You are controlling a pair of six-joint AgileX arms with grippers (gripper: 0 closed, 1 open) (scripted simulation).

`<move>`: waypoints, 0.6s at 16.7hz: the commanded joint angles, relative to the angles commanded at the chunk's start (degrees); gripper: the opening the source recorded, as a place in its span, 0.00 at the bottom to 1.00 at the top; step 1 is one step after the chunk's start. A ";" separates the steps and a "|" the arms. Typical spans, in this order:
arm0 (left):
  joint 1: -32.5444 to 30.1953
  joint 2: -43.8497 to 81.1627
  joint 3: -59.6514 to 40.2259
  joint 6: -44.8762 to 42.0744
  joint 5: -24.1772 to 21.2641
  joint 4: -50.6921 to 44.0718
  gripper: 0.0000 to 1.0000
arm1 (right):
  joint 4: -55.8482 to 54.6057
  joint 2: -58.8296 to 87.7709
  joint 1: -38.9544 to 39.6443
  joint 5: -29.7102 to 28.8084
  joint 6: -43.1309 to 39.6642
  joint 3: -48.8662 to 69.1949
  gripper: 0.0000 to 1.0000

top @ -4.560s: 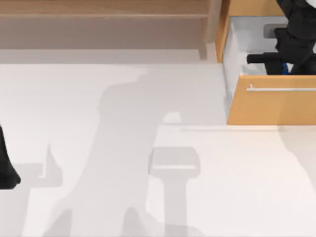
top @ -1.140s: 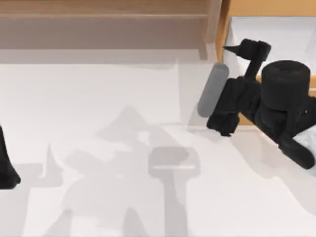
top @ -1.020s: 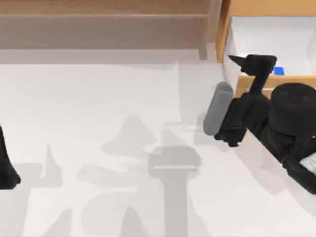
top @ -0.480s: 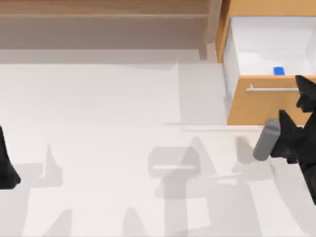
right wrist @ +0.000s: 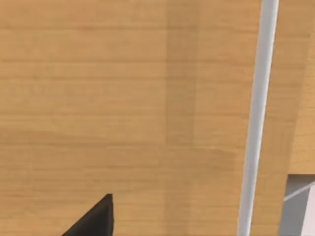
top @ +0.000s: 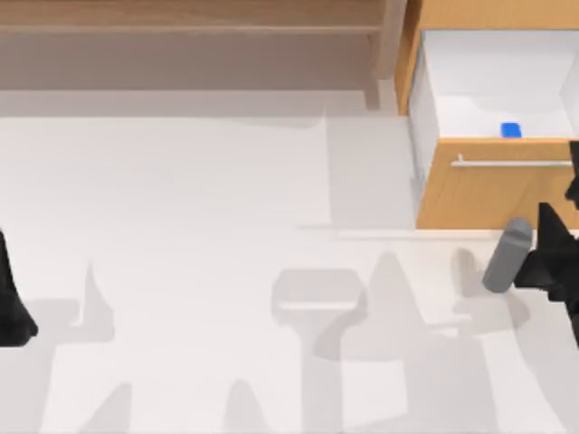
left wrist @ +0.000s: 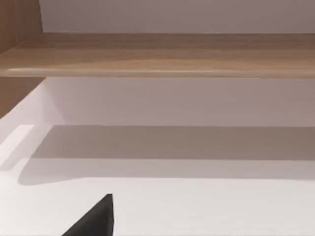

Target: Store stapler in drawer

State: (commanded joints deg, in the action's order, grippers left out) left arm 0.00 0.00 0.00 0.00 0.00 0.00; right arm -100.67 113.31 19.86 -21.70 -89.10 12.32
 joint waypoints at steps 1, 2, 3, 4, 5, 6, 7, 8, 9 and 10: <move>0.00 0.00 0.00 0.00 0.00 0.00 1.00 | 0.17 0.29 0.23 0.08 0.06 0.16 1.00; 0.00 0.00 0.00 0.00 0.00 0.00 1.00 | 0.29 0.28 0.11 0.12 0.05 0.37 1.00; 0.00 0.00 0.00 0.00 0.00 0.00 1.00 | 0.77 0.33 -0.24 0.32 0.03 1.04 1.00; 0.00 0.00 0.00 0.00 0.00 0.00 1.00 | 1.51 0.44 -0.68 0.67 0.01 1.96 1.00; 0.00 0.00 0.00 0.00 0.00 0.00 1.00 | 2.38 0.59 -1.15 1.12 0.00 3.00 1.00; 0.00 0.00 0.00 0.00 0.00 0.00 1.00 | 3.24 0.73 -1.59 1.57 -0.01 4.01 1.00; 0.00 0.00 0.00 0.00 0.00 0.00 1.00 | 3.94 0.86 -1.95 1.93 -0.01 4.83 1.00; 0.00 0.00 0.00 0.00 0.00 0.00 1.00 | 4.36 0.93 -2.17 2.15 -0.02 5.32 1.00; 0.00 0.00 0.00 0.00 0.00 0.00 1.00 | 4.42 0.94 -2.20 2.18 -0.02 5.39 1.00; 0.00 0.00 0.00 0.00 0.00 0.00 1.00 | 4.42 0.94 -2.20 2.18 -0.02 5.39 1.00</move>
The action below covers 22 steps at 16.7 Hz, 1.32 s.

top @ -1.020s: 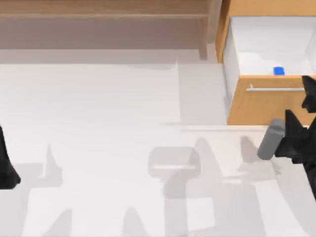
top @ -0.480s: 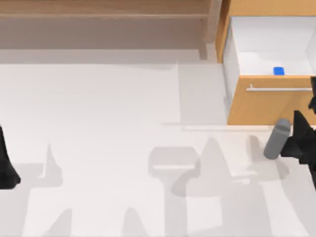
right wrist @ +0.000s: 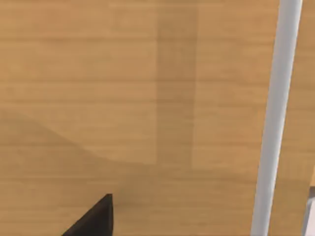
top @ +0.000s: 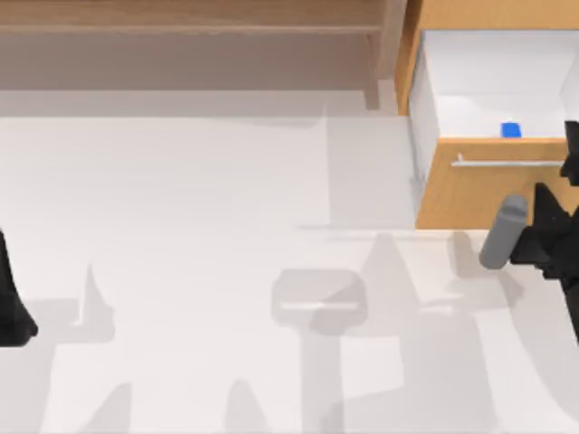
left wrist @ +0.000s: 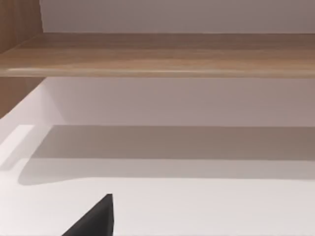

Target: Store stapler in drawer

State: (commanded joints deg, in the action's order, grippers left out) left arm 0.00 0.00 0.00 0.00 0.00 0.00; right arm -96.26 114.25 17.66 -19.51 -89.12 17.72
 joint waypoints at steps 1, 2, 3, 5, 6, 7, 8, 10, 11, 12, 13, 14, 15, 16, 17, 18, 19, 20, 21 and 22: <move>0.00 0.00 0.00 0.00 0.00 0.00 1.00 | 0.00 0.00 0.00 0.00 0.00 0.00 1.00; 0.00 0.00 0.00 0.00 0.00 0.00 1.00 | 0.00 0.00 0.00 0.00 0.00 0.00 0.92; 0.00 0.00 0.00 0.00 0.00 0.00 1.00 | 0.00 0.00 0.00 0.00 0.00 0.00 0.85; 0.00 0.00 0.00 0.00 0.00 0.00 1.00 | 0.00 0.00 0.00 0.00 0.00 0.00 0.70; 0.00 0.00 0.00 0.00 0.00 0.00 1.00 | 0.00 0.00 0.00 0.00 0.00 0.00 0.62; 0.00 0.00 0.00 0.00 0.00 0.00 1.00 | 0.00 0.00 0.00 0.00 0.00 0.00 0.55; 0.00 0.00 0.00 0.00 0.00 0.00 1.00 | 0.00 0.00 0.00 0.00 0.00 0.00 0.47; 0.00 0.00 0.00 0.00 0.00 0.00 1.00 | 0.00 0.00 0.00 0.00 0.00 0.00 0.32; 0.00 0.00 0.00 0.00 0.00 0.00 1.00 | 0.00 0.00 0.00 0.00 0.00 0.00 0.25; 0.00 0.00 0.00 0.00 0.00 0.00 1.00 | 0.00 0.00 0.00 0.00 0.00 0.00 0.17; 0.00 0.00 0.00 0.00 0.00 0.00 1.00 | 0.00 0.00 0.00 0.00 0.00 0.00 0.10; 0.00 0.00 0.00 0.00 0.00 0.00 1.00 | 0.00 0.00 0.00 0.00 0.00 0.00 0.02; 0.00 0.00 0.00 0.00 0.00 0.00 1.00 | 0.00 0.00 0.00 0.00 0.00 0.00 0.00; 0.00 0.00 0.00 0.00 0.00 0.00 1.00 | 0.00 0.00 0.00 0.00 0.00 0.00 0.00; 0.00 0.00 0.00 0.00 0.00 0.00 1.00 | 0.00 0.00 0.00 0.00 0.00 0.00 0.00; 0.00 0.00 0.00 0.00 0.00 0.00 1.00 | 0.00 0.00 0.00 0.00 0.00 0.00 0.00; 0.00 0.00 0.00 0.00 0.00 0.00 1.00 | 0.00 0.00 0.00 0.00 0.00 0.00 0.00; 0.00 0.00 0.00 0.00 0.00 0.00 1.00 | 0.00 0.00 0.00 0.00 0.00 0.00 0.00; 0.00 0.00 0.00 0.00 0.00 0.00 1.00 | 0.00 0.00 0.00 0.00 0.00 0.00 0.00; 0.00 0.00 0.00 0.00 0.00 0.00 1.00 | 0.00 0.00 0.00 0.00 0.00 0.00 0.00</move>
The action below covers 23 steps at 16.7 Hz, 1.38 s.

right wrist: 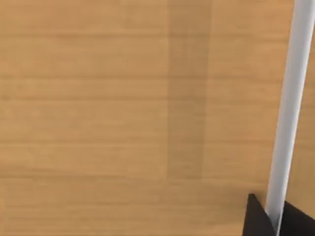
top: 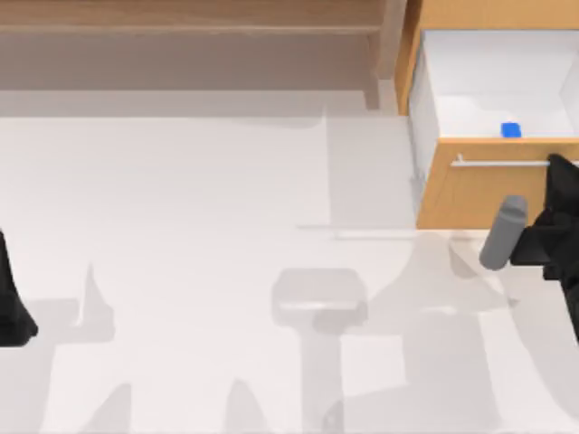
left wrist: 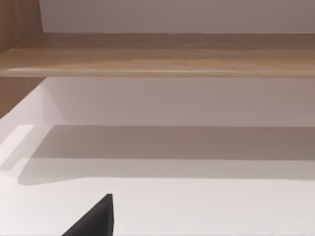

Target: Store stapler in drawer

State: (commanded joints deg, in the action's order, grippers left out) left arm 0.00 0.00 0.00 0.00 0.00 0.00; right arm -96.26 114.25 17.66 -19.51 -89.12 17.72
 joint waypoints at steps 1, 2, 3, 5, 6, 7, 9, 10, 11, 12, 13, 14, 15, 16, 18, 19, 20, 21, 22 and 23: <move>0.00 0.00 0.00 0.00 0.00 0.00 1.00 | 0.16 0.12 0.08 -0.03 0.18 -0.08 0.00; 0.00 0.00 0.00 0.00 0.00 0.00 1.00 | 0.25 0.15 0.01 -0.01 0.18 0.10 0.00; 0.00 0.00 0.00 0.00 0.00 0.00 1.00 | 0.65 0.31 -0.26 0.08 0.16 0.80 0.00; 0.00 0.00 0.00 0.00 0.00 0.00 1.00 | 2.29 1.03 -1.06 0.68 0.10 3.37 0.00; 0.00 0.00 0.00 0.00 0.00 0.00 1.00 | 3.41 1.54 -1.51 1.14 0.07 5.01 0.00; 0.00 0.00 0.00 0.00 0.00 0.00 1.00 | 4.63 2.09 -1.98 1.67 0.06 6.76 0.00; 0.00 0.00 0.00 0.00 0.00 0.00 1.00 | 7.08 3.20 -2.87 2.74 0.06 10.22 0.00; 0.00 0.00 0.00 0.00 0.00 0.00 1.00 | 8.15 3.70 -3.27 3.20 0.07 11.73 0.00; 0.00 0.00 0.00 0.00 0.00 0.00 1.00 | 9.04 4.10 -3.61 3.57 0.08 12.96 0.00; 0.00 0.00 0.00 0.00 0.00 0.00 1.00 | 9.66 4.39 -3.84 3.82 0.10 13.79 0.00; 0.00 0.00 0.00 0.00 0.00 0.00 1.00 | 9.94 4.52 -3.94 3.93 0.10 14.17 0.00; 0.00 0.00 0.00 0.00 0.00 0.00 1.00 | 9.94 4.52 -3.94 3.94 0.10 14.18 0.00; 0.00 0.00 0.00 0.00 0.00 0.00 1.00 | 9.94 4.52 -3.94 3.94 0.10 14.18 0.00; 0.00 0.00 0.00 0.00 0.00 0.00 1.00 | 9.94 4.36 -3.81 3.79 0.26 13.88 0.00; 0.00 0.00 0.00 0.00 0.00 0.00 1.00 | 10.36 4.68 -4.02 3.86 0.21 14.73 0.00; 0.00 0.00 0.00 0.00 0.00 0.00 1.00 | 10.99 5.13 -4.24 4.03 0.18 15.82 0.00; 0.00 0.00 0.00 0.00 0.00 0.00 1.00 | 11.85 5.72 -4.48 4.28 0.15 17.25 0.00; 0.00 0.00 0.00 0.00 0.00 0.00 1.00 | 12.84 6.42 -4.73 4.60 0.12 18.91 0.00; 0.00 0.00 0.00 0.00 0.00 0.00 1.00 | 13.92 7.17 -5.00 4.95 0.11 20.74 0.00; 0.00 0.00 0.00 0.00 0.00 0.00 1.00 | 15.04 7.93 -5.30 5.30 0.11 22.64 0.00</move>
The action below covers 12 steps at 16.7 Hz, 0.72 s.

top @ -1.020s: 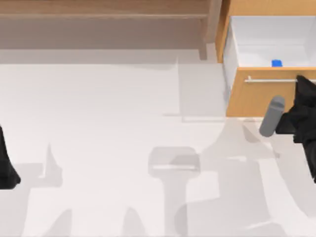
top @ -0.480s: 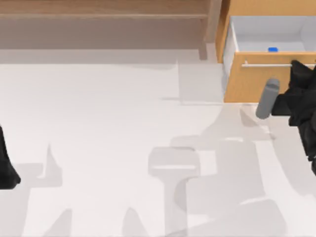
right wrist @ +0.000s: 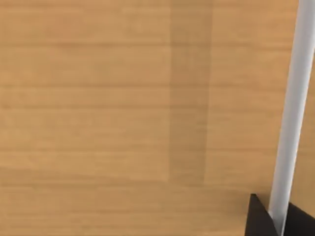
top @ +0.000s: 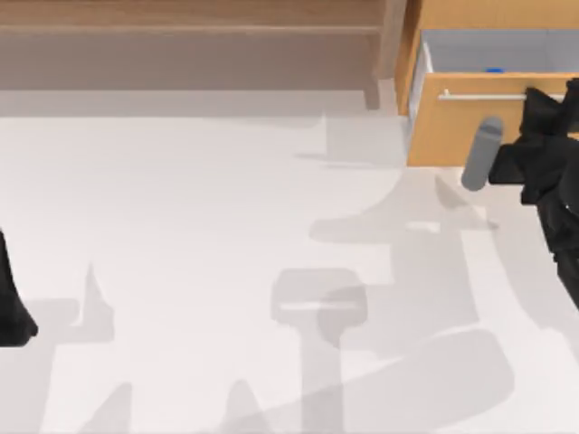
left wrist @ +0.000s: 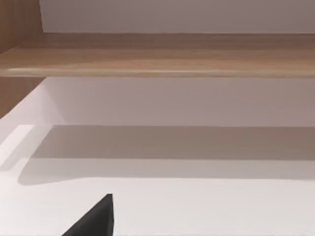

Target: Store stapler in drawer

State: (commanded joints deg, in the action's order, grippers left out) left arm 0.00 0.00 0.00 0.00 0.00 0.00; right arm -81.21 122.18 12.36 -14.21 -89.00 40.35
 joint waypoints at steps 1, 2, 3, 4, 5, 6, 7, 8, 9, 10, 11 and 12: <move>0.00 0.00 0.00 0.00 0.00 0.00 1.00 | 1.10 0.72 -0.31 0.33 0.01 1.86 0.00; 0.00 0.00 0.00 0.00 0.00 0.00 1.00 | 2.12 1.37 -0.61 0.62 0.02 3.55 0.00; 0.00 0.00 0.00 0.00 0.00 0.00 1.00 | 2.99 1.93 -0.89 0.85 0.03 4.95 0.00; 0.00 0.00 0.00 0.00 0.00 0.00 1.00 | 3.64 2.32 -1.10 1.03 0.05 5.96 0.00; 0.00 0.00 0.00 0.00 0.00 0.00 1.00 | 3.97 2.52 -1.21 1.11 0.06 6.47 0.00; 0.00 0.00 0.00 0.00 0.00 0.00 1.00 | 4.00 2.53 -1.22 1.12 0.06 6.50 0.00; 0.00 0.00 0.00 0.00 0.00 0.00 1.00 | 4.00 2.53 -1.22 1.12 0.06 6.50 0.00; 0.00 0.00 0.00 0.00 0.00 0.00 1.00 | 4.00 2.34 -0.99 1.00 0.20 6.23 0.00; 0.00 0.00 0.00 0.00 0.00 0.00 1.00 | 4.07 2.39 -1.03 0.99 0.20 6.40 0.00; 0.00 0.00 0.00 0.00 0.00 0.00 1.00 | 4.38 2.65 -1.19 0.99 0.19 7.14 0.00; 0.00 0.00 0.00 0.00 0.00 0.00 1.00 | 4.96 3.10 -1.38 1.06 0.17 8.32 0.00; 0.00 0.00 0.00 0.00 0.00 0.00 1.00 | 5.76 3.73 -1.58 1.20 0.15 9.85 0.00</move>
State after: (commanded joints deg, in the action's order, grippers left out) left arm 0.00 0.00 0.00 0.00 0.00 0.00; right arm -75.45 125.91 10.79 -13.01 -88.85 50.20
